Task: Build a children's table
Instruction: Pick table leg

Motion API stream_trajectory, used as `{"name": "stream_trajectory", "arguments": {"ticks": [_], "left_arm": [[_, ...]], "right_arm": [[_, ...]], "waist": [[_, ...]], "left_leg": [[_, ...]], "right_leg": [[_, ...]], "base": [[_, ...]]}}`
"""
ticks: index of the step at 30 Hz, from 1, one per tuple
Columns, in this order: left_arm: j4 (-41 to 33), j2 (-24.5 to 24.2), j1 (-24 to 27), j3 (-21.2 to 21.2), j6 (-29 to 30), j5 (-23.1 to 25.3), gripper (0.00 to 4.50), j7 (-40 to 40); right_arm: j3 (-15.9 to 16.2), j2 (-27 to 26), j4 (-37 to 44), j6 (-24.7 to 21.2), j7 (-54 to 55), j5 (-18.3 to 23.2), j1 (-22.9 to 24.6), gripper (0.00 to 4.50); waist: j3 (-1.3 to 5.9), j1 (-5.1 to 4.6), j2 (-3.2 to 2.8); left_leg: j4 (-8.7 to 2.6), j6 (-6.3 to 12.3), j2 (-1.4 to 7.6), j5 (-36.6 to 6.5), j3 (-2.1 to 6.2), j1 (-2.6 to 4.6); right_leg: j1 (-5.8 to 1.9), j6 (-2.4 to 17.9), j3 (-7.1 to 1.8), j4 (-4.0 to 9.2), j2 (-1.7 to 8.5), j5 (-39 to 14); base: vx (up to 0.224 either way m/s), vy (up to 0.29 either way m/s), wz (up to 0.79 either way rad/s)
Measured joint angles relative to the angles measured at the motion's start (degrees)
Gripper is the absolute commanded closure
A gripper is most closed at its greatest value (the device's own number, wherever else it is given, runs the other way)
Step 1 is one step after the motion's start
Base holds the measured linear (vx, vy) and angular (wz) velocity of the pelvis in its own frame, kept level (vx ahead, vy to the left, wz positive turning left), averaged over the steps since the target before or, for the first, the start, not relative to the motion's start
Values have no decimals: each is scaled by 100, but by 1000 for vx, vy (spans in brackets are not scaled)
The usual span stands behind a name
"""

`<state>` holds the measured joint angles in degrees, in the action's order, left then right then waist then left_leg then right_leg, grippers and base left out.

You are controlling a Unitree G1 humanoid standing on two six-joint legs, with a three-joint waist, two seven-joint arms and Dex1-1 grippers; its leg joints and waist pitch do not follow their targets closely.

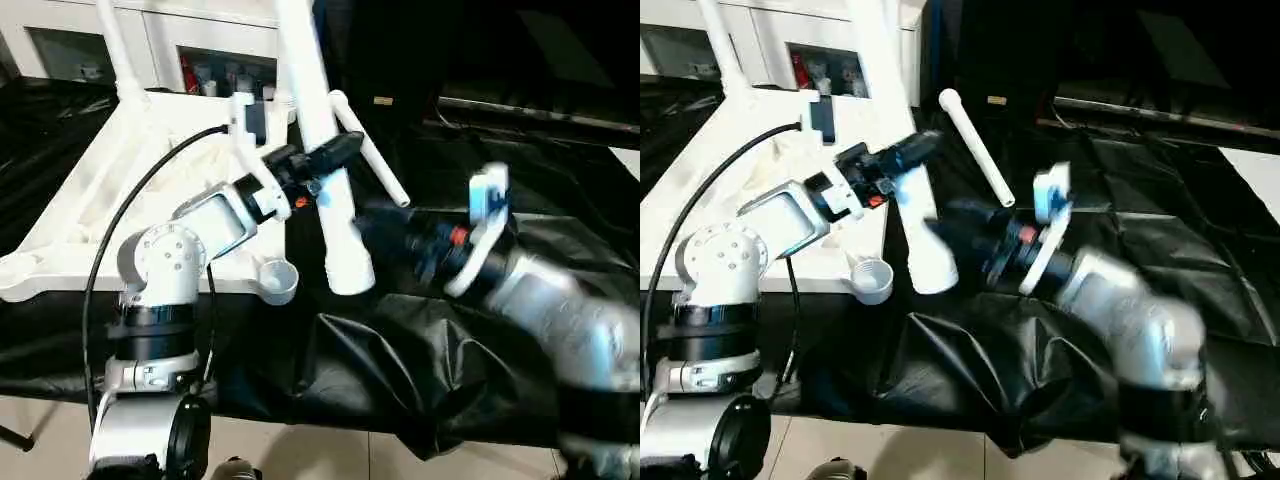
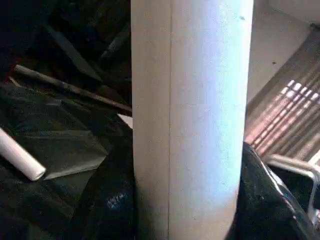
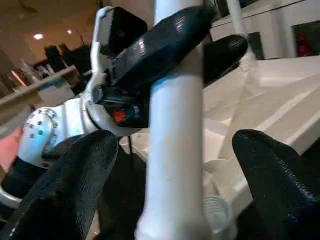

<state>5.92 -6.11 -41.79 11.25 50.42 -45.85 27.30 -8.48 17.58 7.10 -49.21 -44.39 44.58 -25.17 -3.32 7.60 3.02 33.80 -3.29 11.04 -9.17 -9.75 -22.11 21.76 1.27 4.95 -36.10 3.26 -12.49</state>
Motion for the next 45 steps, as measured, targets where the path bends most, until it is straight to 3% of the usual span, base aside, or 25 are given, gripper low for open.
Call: {"name": "stream_trajectory", "arguments": {"ticks": [3,6,10,17,38,39,42,45], "left_arm": [[0,-20,-5,-19,41,-1,261,16],[-2,-114,-5,-189,43,3,261,200],[-70,-233,-4,-522,48,72,261,526],[-122,-355,-4,-775,86,106,261,888],[-442,-433,-2,-1276,45,127,261,1494],[-442,-431,-2,-1276,37,132,261,1494],[-442,-406,-2,-1276,30,175,261,1494],[-442,-403,-2,-1276,14,179,261,1495]], "right_arm": [[165,252,-67,-41,-121,-161,-1,34],[603,558,-171,-50,-240,-452,-146,34],[933,570,-371,-51,-383,-639,-373,34],[1258,784,-623,-33,-933,-700,-616,34],[1533,952,-838,-83,-1850,-607,-686,34],[1533,951,-838,-83,-1852,-607,-686,61],[1533,924,-847,-83,-1855,-607,-686,68],[1533,914,-850,-83,-1857,-607,-686,111]], "waist": [[0,36,0],[0,41,0],[-1,46,1],[-2,58,7],[-1,58,34],[-1,57,34],[-1,57,34],[-1,58,35]], "left_leg": [[1,0,0,1,0,-1],[3,-3,0,2,0,-1],[3,-3,0,4,0,-2],[6,0,0,5,-2,-3],[13,15,0,16,-5,-4],[13,15,0,16,-5,-4],[14,17,1,18,-5,-4],[15,17,0,18,-5,-4]], "right_leg": [[0,-2,0,-1,0,1],[1,-4,-1,-2,0,4],[2,-3,-1,-4,0,4],[2,-3,-2,-5,1,5],[2,-1,-2,-8,2,20],[2,-1,-2,-8,2,21],[2,-1,-2,-8,3,23],[1,-2,-2,-8,3,23]], "base": [[0,0,0],[0,0,0],[0,0,0],[0,0,0],[0,0,0],[0,0,0],[0,0,0],[0,0,0]]}}
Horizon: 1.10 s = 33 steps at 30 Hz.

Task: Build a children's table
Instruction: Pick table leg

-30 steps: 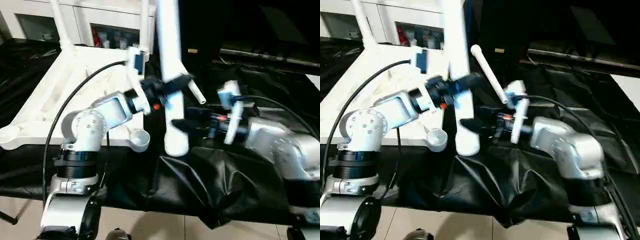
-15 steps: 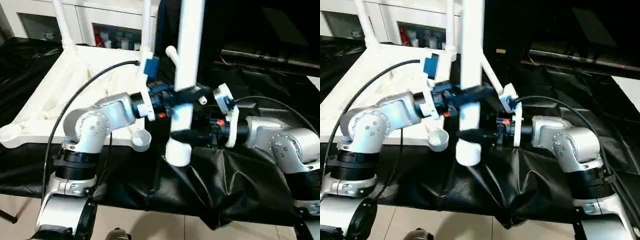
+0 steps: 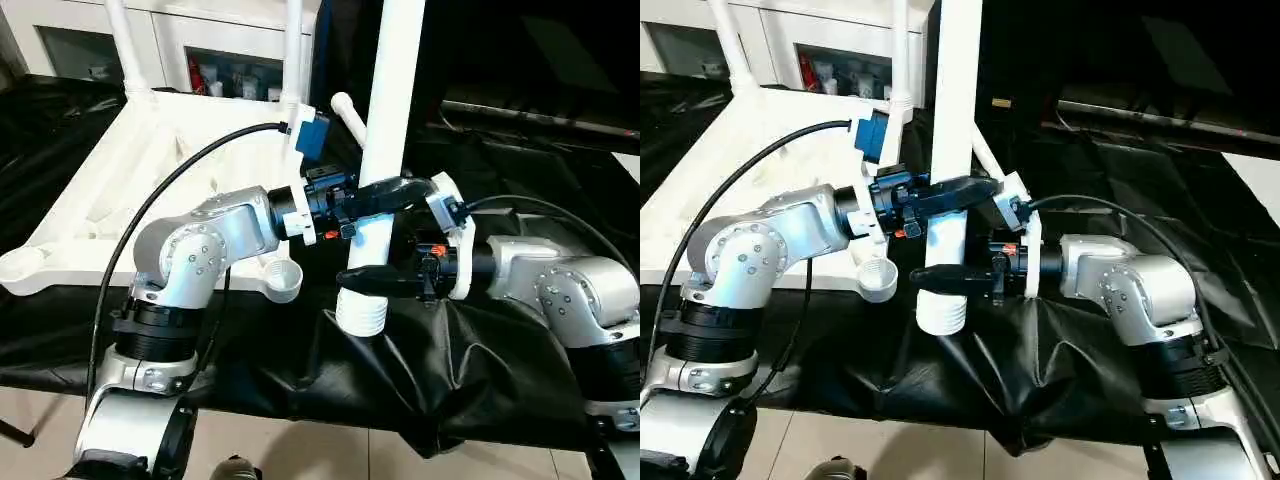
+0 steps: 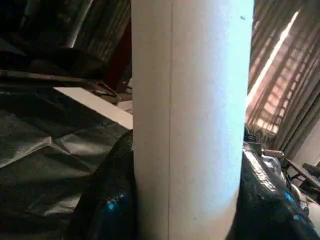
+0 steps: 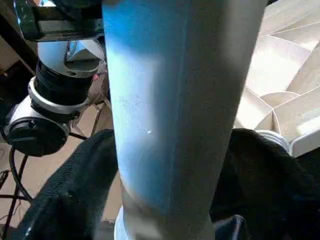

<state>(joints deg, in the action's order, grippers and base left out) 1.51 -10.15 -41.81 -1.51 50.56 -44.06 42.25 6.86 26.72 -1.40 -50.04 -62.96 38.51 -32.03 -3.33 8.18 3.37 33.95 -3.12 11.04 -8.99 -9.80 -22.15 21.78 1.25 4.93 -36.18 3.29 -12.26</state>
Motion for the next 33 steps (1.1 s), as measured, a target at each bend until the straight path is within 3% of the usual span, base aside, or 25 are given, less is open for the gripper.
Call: {"name": "stream_trajectory", "arguments": {"ticks": [8,15,26,27,30,33], "left_arm": [[1,-7,0,7,-60,8,261,5],[1,-23,2,19,-60,6,261,16],[2,-41,2,20,-57,24,262,65],[2,-38,2,41,-35,13,206,66],[7,74,5,183,23,-139,192,57],[123,466,5,549,-201,-354,148,-161]], "right_arm": [[0,-25,-111,0,-39,7,-1,160],[5,-77,-115,1,-108,11,-10,238],[27,-129,-134,61,-108,-14,-11,261],[27,-137,-135,63,-106,-14,-11,261],[-26,-190,-134,104,-66,5,-12,261],[-240,-345,-125,158,85,114,-22,261]], "waist": [[0,0,17],[2,1,23],[2,3,23],[2,1,23],[2,3,23],[2,6,22]], "left_leg": [[1,1,0,1,-1,-1],[2,2,0,2,-1,-1],[6,2,0,4,-1,-1],[6,2,0,4,-1,-1],[6,2,0,4,-1,-1],[11,2,0,4,-1,-2]], "right_leg": [[0,0,0,0,0,1],[0,0,0,0,0,5],[-1,0,0,0,1,10],[-1,0,-1,0,1,10],[-1,0,-1,0,1,11],[-2,3,-1,0,1,13]], "base": [[0,0,0],[0,0,0],[0,0,0],[0,0,0],[0,0,0],[0,0,0]]}}
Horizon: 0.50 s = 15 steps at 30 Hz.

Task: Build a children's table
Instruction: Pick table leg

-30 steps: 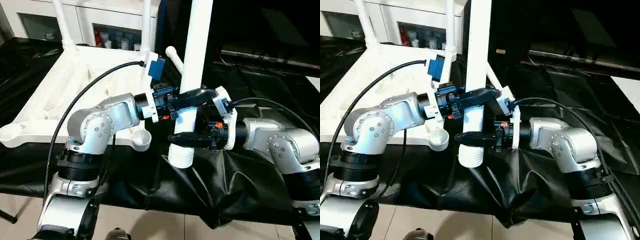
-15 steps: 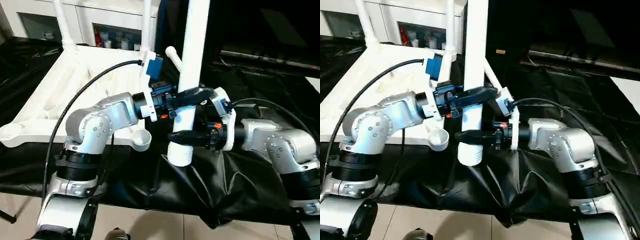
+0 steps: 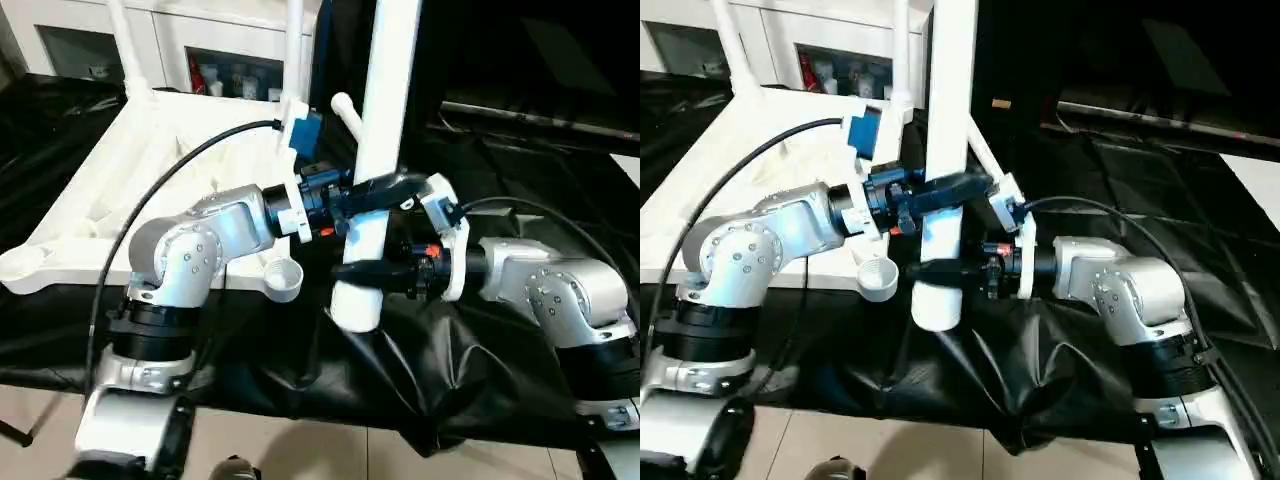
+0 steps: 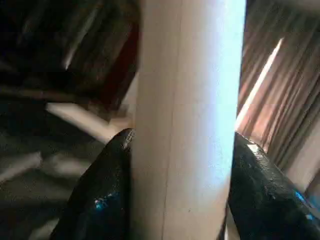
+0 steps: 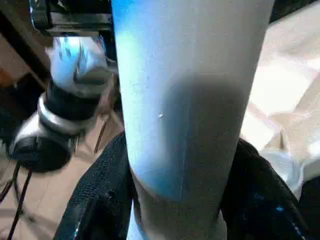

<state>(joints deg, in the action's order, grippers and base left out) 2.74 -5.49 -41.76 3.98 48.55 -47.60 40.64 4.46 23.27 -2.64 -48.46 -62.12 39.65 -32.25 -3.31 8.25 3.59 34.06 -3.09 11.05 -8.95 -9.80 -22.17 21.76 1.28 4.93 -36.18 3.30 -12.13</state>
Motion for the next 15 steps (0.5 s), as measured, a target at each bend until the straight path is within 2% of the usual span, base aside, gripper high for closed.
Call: {"name": "stream_trajectory", "arguments": {"ticks": [2,7,10,11,13,14,15], "left_arm": [[23,271,-5,325,-417,-138,143,-217],[78,570,-6,922,-639,-621,139,-527],[45,755,-6,1197,-898,-718,139,-765],[-34,793,-6,1294,-1004,-767,139,-862],[-245,597,-2,1331,-1234,-630,139,-1010],[-392,412,1,1304,-1370,-399,139,-1102],[-536,119,64,1163,-1457,38,139,-1239]], "right_arm": [[-128,-79,-7,-2,175,63,1,261],[-536,-327,-6,7,445,286,80,261],[-773,-545,-7,198,745,349,80,261],[-854,-630,-7,367,961,291,80,261],[-857,-678,-31,864,1491,-156,94,261],[-857,-663,-99,1177,1839,-531,132,261],[-830,-655,-123,1412,2154,-857,191,261]], "waist": [[1,-3,-1],[0,-2,-5],[0,3,-7],[-1,7,-13],[1,1,-21],[2,0,-28],[5,-5,-33]], "left_leg": [[5,1,0,0,0,-2],[7,0,1,0,0,-1],[7,0,1,0,1,-2],[7,0,2,0,1,-2],[7,-2,2,1,1,-1],[6,-6,2,3,1,0],[2,-10,2,5,1,3]], "right_leg": [[-1,1,0,0,1,3],[0,0,0,-1,1,7],[0,0,0,-1,1,8],[0,0,0,-1,1,9],[0,-1,0,-1,1,9],[0,-3,1,-1,1,10],[-1,-4,0,-1,0,10]], "base": [[0,0,0],[0,0,0],[0,0,0],[0,0,0],[0,0,0],[0,0,0],[0,0,0]]}}
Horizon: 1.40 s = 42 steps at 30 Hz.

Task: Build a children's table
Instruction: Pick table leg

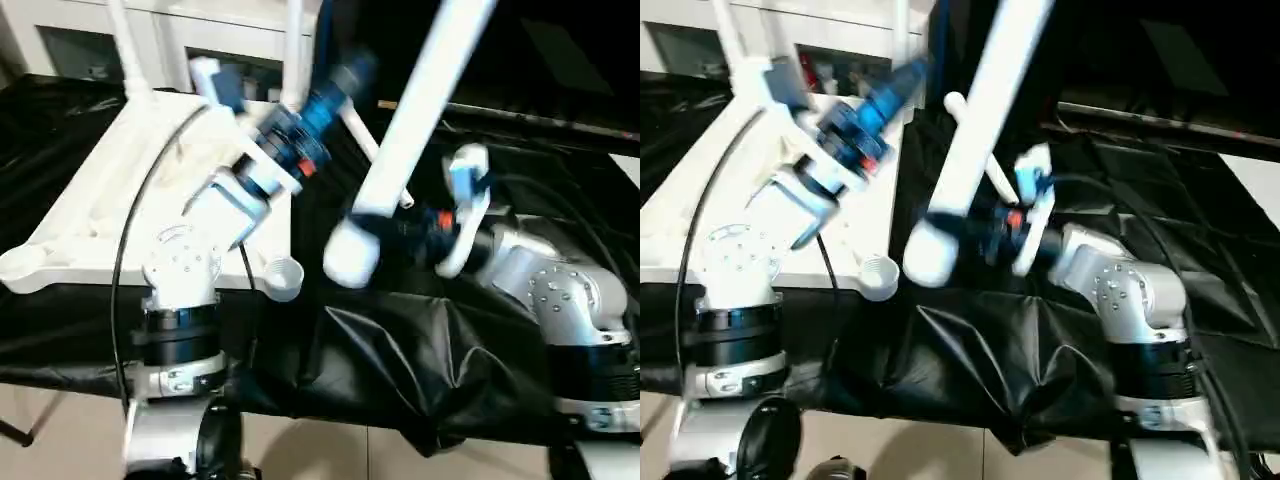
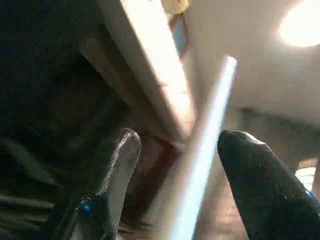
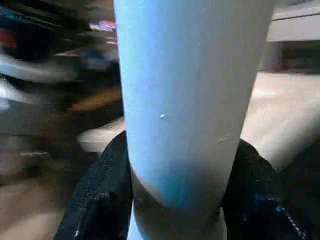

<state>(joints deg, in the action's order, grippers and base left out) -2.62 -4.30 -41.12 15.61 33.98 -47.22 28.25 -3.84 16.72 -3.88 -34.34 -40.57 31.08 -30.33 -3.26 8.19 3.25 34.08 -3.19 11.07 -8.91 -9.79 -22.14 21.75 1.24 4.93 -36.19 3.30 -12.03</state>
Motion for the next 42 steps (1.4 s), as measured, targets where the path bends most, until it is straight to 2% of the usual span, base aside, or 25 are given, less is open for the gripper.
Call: {"name": "stream_trajectory", "arguments": {"ticks": [3,6,10,12,15,18,19,21,22,23,24,25,26,27,28,29,30,31,33,35,36,38,40,41,42], "left_arm": [[-147,-753,393,-486,-319,1285,139,-273],[-158,-1316,1427,-1193,-1287,3093,139,-746],[-6,-1361,1954,-1245,-1847,3798,139,-1092],[-19,-1447,2107,-1273,-1947,3954,139,-1289],[-6,-1343,2533,-1223,-2092,4168,139,-1813],[193,-1240,2597,-1177,-2160,4328,139,-2040],[217,-1234,2601,-1139,-2174,4370,139,-2077],[229,-1188,2576,-1089,-2207,4485,139,-2160],[228,-1171,2564,-1090,-2219,4516,139,-2176],[234,-1139,2552,-1089,-2244,4543,139,-2190],[249,-1080,2526,-1148,-2249,4556,139,-2188],[238,-1029,2528,-1242,-2295,4568,139,-2186],[249,-1026,2584,-1270,-2306,4573,139,-2186],[256,-1041,2589,-1270,-2316,4578,139,-2205],[257,-1046,2553,-1278,-2337,4585,139,-2240],[260,-1056,2502,-1315,-2385,4598,139,-2284],[312,-1065,2496,-1323,-2389,4676,139,-2376],[389,-1108,2506,-1307,-2378,4754,139,-2465],[439,-1134,2476,-1252,-2363,4854,139,-2566],[439,-1019,2463,-1209,-2340,4903,139,-2627],[439,-959,2463,-1201,-2312,4919,139,-2642],[437,-864,2462,-1206,-2311,4920,139,-2663],[383,-841,2482,-1219,-2215,4920,139,-2664],[361,-846,2496,-1217,-2154,4918,139,-2664],[343,-830,2552,-1221,-2127,4913,139,-2660]], "right_arm": [[109,99,-184,493,850,-848,206,261],[181,21,-330,1142,2228,-1889,477,261],[188,-107,-335,1302,2903,-2268,696,261],[178,-210,-293,1440,3040,-2361,851,261],[151,-536,-134,1610,3137,-2397,1322,261],[308,-769,-153,1617,3144,-2386,1434,261],[387,-824,-150,1631,3135,-2368,1392,261],[436,-866,-139,1692,3115,-2269,1329,261],[417,-837,-139,1718,3115,-2248,1321,261],[404,-789,-139,1729,3115,-2224,1311,261],[323,-738,-146,1744,3116,-2216,1384,261],[247,-679,-213,1741,3118,-2218,1405,261],[185,-657,-262,1740,3120,-2219,1401,261],[153,-677,-272,1742,3117,-2221,1407,261],[135,-678,-272,1752,3109,-2225,1407,261],[93,-684,-278,1771,3105,-2236,1412,261],[106,-713,-291,1770,3090,-2275,1455,261],[160,-768,-294,1769,3065,-2286,1468,261],[367,-879,-266,1774,3004,-2282,1461,261],[398,-861,-269,1796,3001,-2279,1401,261],[403,-855,-274,1836,2999,-2278,1358,261],[406,-812,-319,1861,2996,-2276,1306,261],[388,-791,-334,1862,2976,-2264,1225,261],[373,-790,-332,1865,2949,-2250,1197,261],[356,-771,-341,1869,2909,-2221,1181,261]], "waist": [[2,-5,-43],[-8,-34,-119],[-14,0,-129],[2,42,-167],[52,61,-237],[37,-77,-218],[30,-188,-230],[40,-350,-198],[51,-389,-145],[39,-471,-76],[30,-456,-40],[33,-385,-32],[25,-405,-60],[25,-460,-61],[29,-524,-113],[20,-601,-160],[2,-680,-187],[-8,-785,-226],[-6,-800,-241],[-3,-769,-240],[0,-747,-244],[12,-674,-240],[43,-617,-188],[78,-595,-130],[96,-546,-83]], "left_leg": [[-2,-1,-3,0,0,5],[-3,-2,-9,0,-6,-2],[0,1,-13,3,-14,-8],[107,102,-32,-54,4,-45],[353,290,-47,-213,178,-133],[327,389,-217,-210,24,-128],[316,476,-285,-204,6,-124],[271,632,-429,-163,-112,-110],[231,665,-487,-144,-209,-101],[171,726,-582,-93,-345,-96],[260,688,-614,-154,-377,-123],[713,582,-650,-375,-59,-227],[1414,332,-686,-465,499,-334],[1454,170,-626,-541,663,-246],[1276,38,-483,-627,733,-140],[908,-129,-288,-796,670,-17],[842,-27,-264,-727,576,-2],[780,58,-296,-681,574,1],[724,112,-338,-611,562,-53],[703,78,-353,-588,520,-112],[610,135,-353,-482,476,-127],[408,267,-346,-300,468,-158],[295,257,-342,-174,459,-229],[278,243,-368,-146,425,-284],[246,222,-367,-136,404,-308]], "right_leg": [[-4,-18,-6,3,1,0],[4,-37,-22,11,1,8],[13,-37,-50,8,10,11],[3,-85,-98,7,28,7],[0,-215,-123,-5,160,29],[29,-239,-159,77,314,63],[58,-108,-149,-3,346,-19],[181,-87,70,-516,318,-256],[178,-143,134,-552,248,-305],[119,-97,69,-456,160,-267],[139,-169,-13,-409,256,-222],[182,-202,-109,-393,287,-160],[193,-289,-86,-370,417,-89],[197,-348,-66,-345,529,-40],[195,-400,-36,-297,597,25],[185,-455,-23,-205,652,120],[146,-382,-36,-85,621,95],[143,-59,-121,-97,519,-52],[54,280,-91,-164,190,-112],[-100,262,-77,-177,-34,-59],[-93,207,-66,-354,-90,-98],[-35,87,-40,-661,-110,-241],[-85,61,-107,-508,-62,-294],[-140,-35,-144,-276,22,-372],[-104,-265,-150,-248,51,-335]], "base": [[0,0,0],[0,0,0],[0,0,0],[-1,43,-5],[3,145,-9],[-20,229,1],[-41,255,6],[-71,212,3],[-84,186,0],[-114,151,-3],[-90,134,-2],[-90,134,-2],[-61,189,-28],[-90,268,-31],[-90,268,-31],[-113,311,2],[-122,318,13],[-122,318,13],[-108,242,9],[-101,164,9],[-110,84,16],[-116,60,13],[-124,-36,1],[-108,-102,-6],[-97,-113,-16]]}}
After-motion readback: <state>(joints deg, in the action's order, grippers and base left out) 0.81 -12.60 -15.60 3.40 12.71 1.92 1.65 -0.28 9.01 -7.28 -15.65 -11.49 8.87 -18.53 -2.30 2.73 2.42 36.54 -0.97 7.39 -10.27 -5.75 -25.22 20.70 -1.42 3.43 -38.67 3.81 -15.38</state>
